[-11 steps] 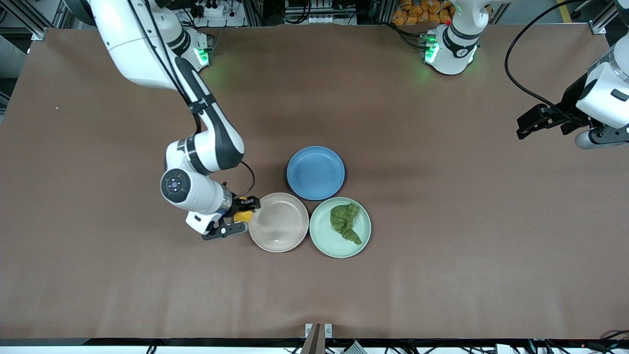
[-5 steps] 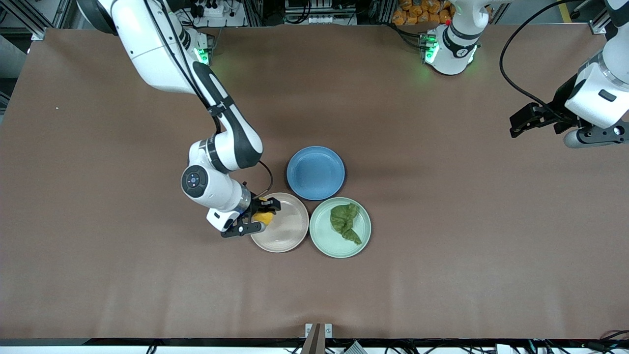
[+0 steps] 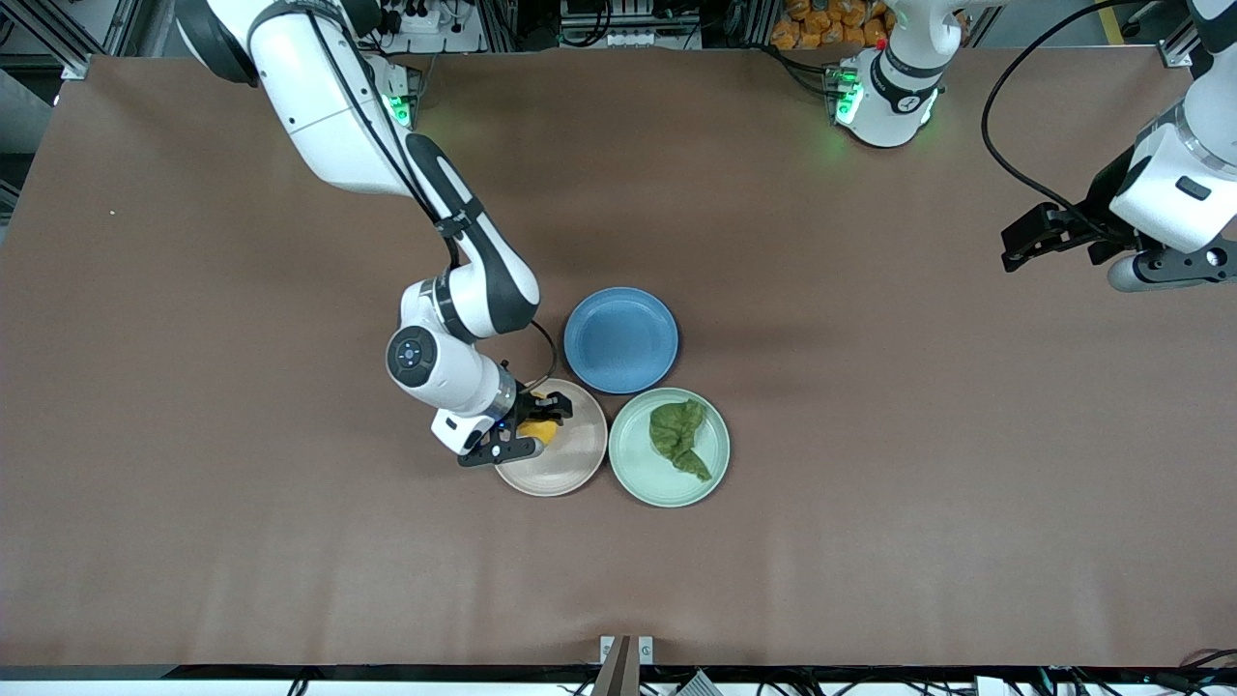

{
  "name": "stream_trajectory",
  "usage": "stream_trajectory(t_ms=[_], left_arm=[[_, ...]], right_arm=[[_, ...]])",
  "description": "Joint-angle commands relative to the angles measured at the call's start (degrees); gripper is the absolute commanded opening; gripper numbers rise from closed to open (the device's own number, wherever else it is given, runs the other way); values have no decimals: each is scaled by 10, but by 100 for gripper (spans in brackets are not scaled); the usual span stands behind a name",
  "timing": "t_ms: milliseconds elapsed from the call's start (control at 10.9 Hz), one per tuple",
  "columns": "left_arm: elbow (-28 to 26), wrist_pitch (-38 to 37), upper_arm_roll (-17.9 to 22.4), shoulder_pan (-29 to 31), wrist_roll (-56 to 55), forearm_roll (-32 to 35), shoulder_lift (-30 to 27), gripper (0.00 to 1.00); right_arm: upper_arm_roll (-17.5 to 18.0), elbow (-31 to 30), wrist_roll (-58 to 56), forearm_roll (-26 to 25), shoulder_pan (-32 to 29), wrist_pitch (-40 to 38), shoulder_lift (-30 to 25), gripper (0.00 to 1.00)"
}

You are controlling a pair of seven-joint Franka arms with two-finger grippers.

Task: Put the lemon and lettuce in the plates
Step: 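Lower the lemon onto the cream-white plate and open the right gripper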

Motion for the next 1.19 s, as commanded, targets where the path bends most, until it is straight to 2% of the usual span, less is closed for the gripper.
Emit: stream_trajectory(t_ms=[0,92,183,275,367,1100], left_arm=[[-8,16,-6,5,11,-13,-8,100],[-8,16,-12,6,11,-13,-9,100],[-9,16,-13,7,11,-14,-10,100],[-8,16,-13,7,12,-16,-9,100],[-8,16,-13,7,12,-26,-9,100],[-7,27,-25,6,11,-31,-7,100]], right_arm=[[-5,21,18,13,7,4,16,45],[-5,21,18,12,8,5,16,55],[-5,22,19,11,8,13,13,70],[-5,22,20,11,8,21,14,97],[-5,21,15,8,6,27,14,100],[-6,22,19,11,4,24,8,100]])
